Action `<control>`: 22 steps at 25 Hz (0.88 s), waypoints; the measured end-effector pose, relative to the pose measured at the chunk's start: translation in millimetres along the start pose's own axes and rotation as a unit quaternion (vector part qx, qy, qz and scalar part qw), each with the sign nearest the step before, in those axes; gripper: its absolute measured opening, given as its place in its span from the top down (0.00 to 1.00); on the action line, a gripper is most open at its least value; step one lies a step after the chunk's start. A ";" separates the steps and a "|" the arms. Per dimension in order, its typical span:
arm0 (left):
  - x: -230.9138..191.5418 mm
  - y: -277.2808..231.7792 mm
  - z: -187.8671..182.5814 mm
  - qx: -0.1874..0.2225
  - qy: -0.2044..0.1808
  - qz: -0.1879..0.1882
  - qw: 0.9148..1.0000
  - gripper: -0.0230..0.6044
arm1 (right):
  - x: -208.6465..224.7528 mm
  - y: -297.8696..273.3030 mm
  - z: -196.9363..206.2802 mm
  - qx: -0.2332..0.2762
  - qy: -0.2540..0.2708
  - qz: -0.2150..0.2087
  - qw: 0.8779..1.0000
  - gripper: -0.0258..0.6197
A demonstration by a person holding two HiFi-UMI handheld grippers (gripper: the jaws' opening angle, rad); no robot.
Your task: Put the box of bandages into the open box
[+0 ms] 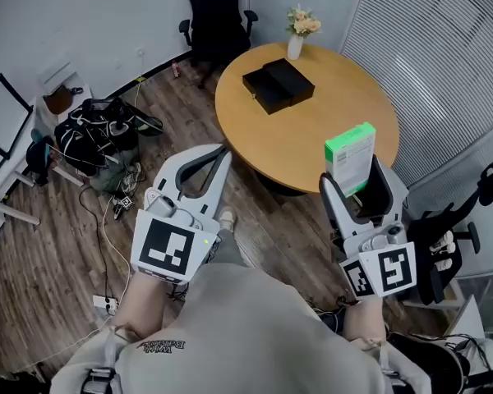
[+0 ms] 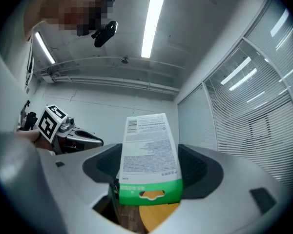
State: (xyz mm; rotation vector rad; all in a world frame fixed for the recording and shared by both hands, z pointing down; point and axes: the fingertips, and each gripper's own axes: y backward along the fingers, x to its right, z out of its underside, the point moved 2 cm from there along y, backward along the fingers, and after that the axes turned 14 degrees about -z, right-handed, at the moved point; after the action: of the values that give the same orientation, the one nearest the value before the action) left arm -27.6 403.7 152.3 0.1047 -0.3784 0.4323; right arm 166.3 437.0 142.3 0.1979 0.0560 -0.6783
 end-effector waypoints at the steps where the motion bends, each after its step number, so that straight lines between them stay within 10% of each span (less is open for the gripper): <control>1: -7.7 -9.0 2.5 0.000 0.000 0.003 1.000 0.93 | 3.2 -12.0 2.1 -0.004 0.002 0.002 1.000 0.43; 22: -80.1 -184.7 60.8 -0.040 0.008 0.070 0.997 0.93 | 97.9 -164.4 48.0 -0.043 -0.026 0.021 0.999 0.43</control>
State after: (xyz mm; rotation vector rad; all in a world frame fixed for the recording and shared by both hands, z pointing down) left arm -36.3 194.8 174.6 -0.0033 -0.3876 0.5544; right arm 138.6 241.9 151.1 0.0978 0.0306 -0.6382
